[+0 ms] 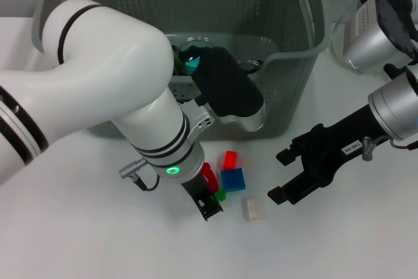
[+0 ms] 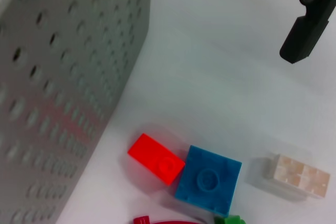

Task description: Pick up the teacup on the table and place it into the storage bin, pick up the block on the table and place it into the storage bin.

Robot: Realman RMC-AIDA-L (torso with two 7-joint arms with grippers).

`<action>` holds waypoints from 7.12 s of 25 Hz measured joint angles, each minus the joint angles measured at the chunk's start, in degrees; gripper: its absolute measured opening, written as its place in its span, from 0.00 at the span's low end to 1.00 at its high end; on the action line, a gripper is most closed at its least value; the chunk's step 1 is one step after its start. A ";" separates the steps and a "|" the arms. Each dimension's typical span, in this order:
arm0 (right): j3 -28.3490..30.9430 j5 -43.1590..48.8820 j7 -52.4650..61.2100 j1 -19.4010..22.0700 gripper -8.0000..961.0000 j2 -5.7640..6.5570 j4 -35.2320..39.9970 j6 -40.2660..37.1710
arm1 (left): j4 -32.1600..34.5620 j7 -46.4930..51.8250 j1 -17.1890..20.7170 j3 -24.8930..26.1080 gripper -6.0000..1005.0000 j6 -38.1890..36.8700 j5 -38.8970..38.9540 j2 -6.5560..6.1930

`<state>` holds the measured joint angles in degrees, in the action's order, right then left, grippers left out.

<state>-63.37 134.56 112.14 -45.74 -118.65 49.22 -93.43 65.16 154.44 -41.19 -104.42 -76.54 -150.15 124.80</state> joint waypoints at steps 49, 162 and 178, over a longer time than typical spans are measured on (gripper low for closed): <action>-0.12 0.00 -0.09 0.81 0.98 0.26 -0.11 -0.47 | -0.93 -7.49 -18.85 42.68 0.12 5.25 3.51 -7.24; -0.17 0.09 -0.22 1.27 0.98 0.79 -0.71 0.53 | -4.47 -4.79 -4.50 4.22 0.89 1.54 -2.87 0.01; -0.24 0.42 -0.77 1.27 0.98 0.79 -0.71 0.06 | -4.49 -4.48 -5.00 4.32 0.88 0.89 -2.87 0.01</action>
<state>-63.61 134.97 111.38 -44.47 -117.86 48.51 -93.37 60.68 149.96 -46.19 -100.10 -75.65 -153.02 124.81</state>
